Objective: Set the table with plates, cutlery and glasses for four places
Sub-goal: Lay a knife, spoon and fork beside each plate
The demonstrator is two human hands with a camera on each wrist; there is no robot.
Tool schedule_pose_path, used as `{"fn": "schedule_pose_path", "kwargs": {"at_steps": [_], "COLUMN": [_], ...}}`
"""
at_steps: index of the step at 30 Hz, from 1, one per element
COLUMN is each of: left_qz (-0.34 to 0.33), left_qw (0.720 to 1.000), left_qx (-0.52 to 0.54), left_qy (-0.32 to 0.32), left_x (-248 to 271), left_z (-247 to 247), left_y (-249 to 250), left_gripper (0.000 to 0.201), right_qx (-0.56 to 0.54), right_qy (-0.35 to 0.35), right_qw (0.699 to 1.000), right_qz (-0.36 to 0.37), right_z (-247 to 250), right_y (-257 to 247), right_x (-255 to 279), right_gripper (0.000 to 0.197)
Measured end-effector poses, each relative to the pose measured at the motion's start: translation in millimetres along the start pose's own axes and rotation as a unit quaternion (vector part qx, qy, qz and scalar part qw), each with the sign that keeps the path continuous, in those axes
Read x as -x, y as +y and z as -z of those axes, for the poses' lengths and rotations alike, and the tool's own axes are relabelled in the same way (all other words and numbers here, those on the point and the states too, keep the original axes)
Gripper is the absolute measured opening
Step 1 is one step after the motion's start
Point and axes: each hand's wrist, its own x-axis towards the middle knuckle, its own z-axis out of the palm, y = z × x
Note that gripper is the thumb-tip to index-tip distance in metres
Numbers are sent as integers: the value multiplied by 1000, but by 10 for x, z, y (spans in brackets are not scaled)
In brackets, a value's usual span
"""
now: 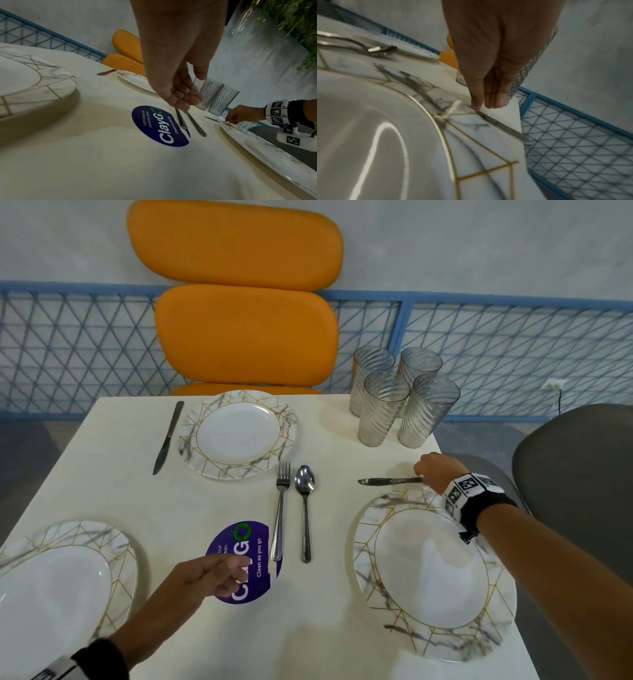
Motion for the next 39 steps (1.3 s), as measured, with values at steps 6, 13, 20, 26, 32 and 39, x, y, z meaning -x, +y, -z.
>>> {"fn": "schedule_pose_path", "kwargs": {"at_steps": [6,13,20,26,32,39], "left_qz": [31,-2,-23,-20,-36,60], "left_qw": [999,984,986,990,987,998], "left_qx": [-27,-179,-165,-141,-154,30], "left_qy": [-7,14,21,11,5,2], "left_x": [-10,-186,-373,-272,-169,-111], "left_z": [-41,-212,-433,-419,-427,-638], "left_y": [-58,-102,-2,-41,24,317], "left_gripper": [58,25,30,33,19,24], "right_qx": [-89,-163,-269,-354,-435,-570], "right_qy": [12,113,-6,-18,-28,17], "right_qw": [995,980,963,933,893,812], "right_qz": [34,15,17,-66,-113,-126], "right_z": [-78,200,375,337,350,324], "right_y": [-139,-553,-1961,-2222,-2082,-2079], "right_x": [-5,170,385,367,507,940], "right_gripper": [29,29,39,25,13,47]}}
